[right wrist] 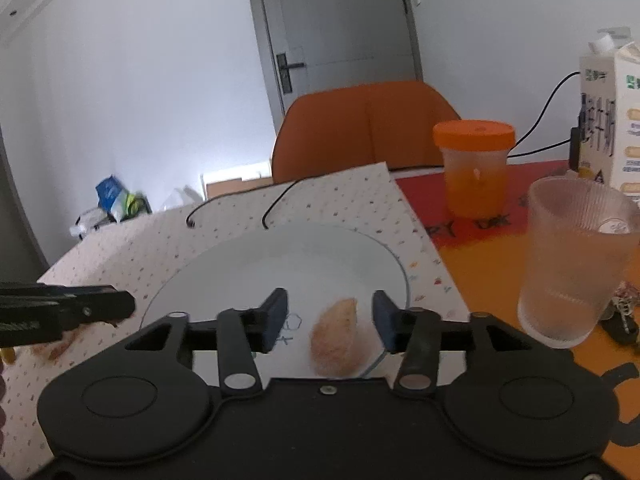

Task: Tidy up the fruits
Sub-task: 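Open the right gripper to drop the segment on the plate while the left releases its fruit there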

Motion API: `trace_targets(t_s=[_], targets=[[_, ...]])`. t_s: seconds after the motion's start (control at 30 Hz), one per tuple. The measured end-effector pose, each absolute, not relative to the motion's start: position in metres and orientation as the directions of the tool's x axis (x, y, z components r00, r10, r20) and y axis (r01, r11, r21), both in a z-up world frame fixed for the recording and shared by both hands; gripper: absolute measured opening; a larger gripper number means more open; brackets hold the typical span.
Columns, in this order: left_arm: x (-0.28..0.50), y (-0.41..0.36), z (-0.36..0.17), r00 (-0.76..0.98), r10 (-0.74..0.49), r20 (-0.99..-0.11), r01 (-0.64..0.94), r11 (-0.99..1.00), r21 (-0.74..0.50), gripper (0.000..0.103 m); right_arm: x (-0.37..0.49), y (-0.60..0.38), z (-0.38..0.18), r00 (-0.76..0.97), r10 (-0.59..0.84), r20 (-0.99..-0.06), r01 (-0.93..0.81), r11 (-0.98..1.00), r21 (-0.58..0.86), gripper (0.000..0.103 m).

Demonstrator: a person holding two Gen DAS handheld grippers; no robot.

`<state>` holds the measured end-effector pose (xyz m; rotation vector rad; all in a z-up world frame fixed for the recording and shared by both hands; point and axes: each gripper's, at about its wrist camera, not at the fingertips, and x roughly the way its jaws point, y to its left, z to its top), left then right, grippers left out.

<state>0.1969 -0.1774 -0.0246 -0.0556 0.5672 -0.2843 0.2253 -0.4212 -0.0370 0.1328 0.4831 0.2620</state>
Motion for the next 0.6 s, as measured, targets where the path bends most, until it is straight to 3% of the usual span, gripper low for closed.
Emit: trace_targets(t_s=[0.43, 0.6], targets=[[0.196, -0.172, -0.026, 0.809, -0.256, -0.529, 0.215, 0.967, -0.139, 0.028, 0.211, -0.421, -0.035, 0.839, 0.332, -0.431, -0.241, 0.937, 0.252, 0.06], [0.187, -0.157, -0.023, 0.818, -0.223, -0.53, 0.176, 0.975, -0.137, 0.04, 0.207, -0.414, -0.033, 0.837, 0.346, -0.424, -0.25, 0.931, 0.267, 0.07]])
